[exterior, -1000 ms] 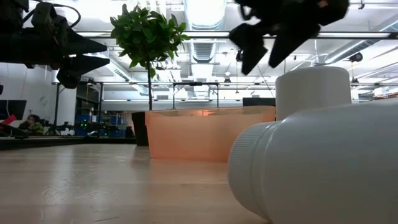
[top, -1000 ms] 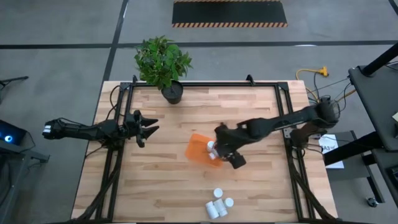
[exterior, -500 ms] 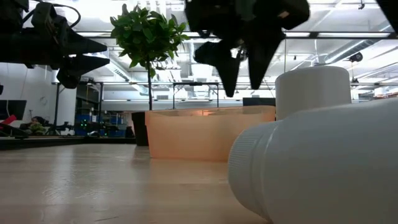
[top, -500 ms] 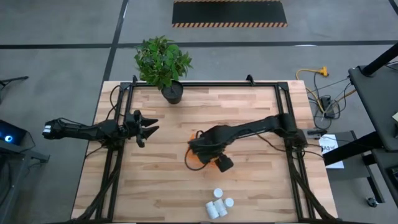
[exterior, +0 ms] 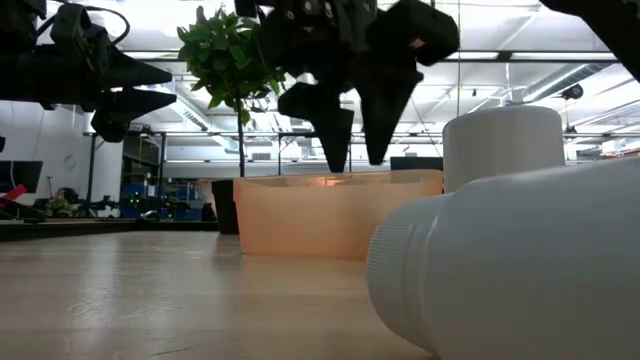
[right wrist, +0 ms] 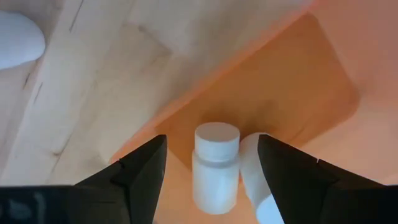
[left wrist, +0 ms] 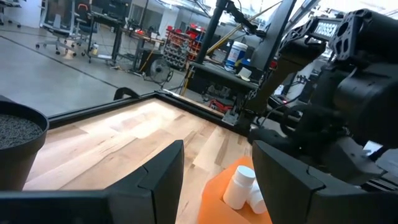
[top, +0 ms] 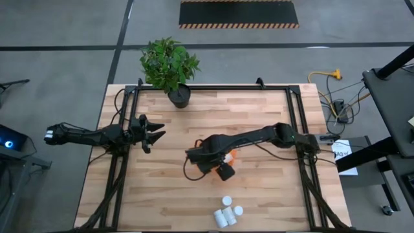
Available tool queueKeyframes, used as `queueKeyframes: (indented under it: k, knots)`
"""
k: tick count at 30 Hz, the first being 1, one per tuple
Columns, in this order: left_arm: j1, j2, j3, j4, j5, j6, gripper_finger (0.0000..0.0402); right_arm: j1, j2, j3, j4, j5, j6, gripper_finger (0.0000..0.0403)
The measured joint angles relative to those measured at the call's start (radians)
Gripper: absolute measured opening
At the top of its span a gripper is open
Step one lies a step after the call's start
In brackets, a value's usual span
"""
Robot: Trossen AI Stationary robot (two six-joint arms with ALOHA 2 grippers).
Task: Pick and place pill bottles into a basket
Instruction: Put the white pill bottle into the orange container
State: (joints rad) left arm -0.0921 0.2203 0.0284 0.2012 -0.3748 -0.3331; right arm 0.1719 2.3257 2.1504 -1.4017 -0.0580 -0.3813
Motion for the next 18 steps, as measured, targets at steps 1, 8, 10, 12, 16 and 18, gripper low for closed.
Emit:
queueKeyframes:
  k: [1, 8, 10, 12, 16, 18]
  knots:
    - [0.000, 0.000, 0.000, 0.000, 0.000, 0.000, 0.0173, 0.000, 0.000, -0.009, -0.001, 0.004, 0.000, 0.0242]
    - [0.000, 0.000, 0.000, 0.000, 0.000, 0.000, 0.0173, 0.000, 0.000, -0.055, 0.013, 0.006, -0.005, 0.0237]
    - [0.000, 0.000, 0.000, 0.000, 0.000, 0.000, 0.0173, 0.000, 0.001, -0.067, 0.028, 0.009, -0.006, 0.0237]
    - [0.000, 0.000, 0.000, 0.000, 0.000, 0.000, 0.0173, 0.000, 0.001, -0.080, 0.040, 0.009, -0.014, 0.0237]
    - [0.000, 0.000, 0.000, 0.000, 0.000, 0.000, 0.0173, 0.000, 0.001, -0.108, 0.068, 0.048, -0.020, 0.0237]
    - [0.000, 0.000, 0.000, 0.000, 0.000, 0.000, 0.0173, -0.001, 0.001, -0.118, 0.080, 0.059, -0.028, 0.0237]
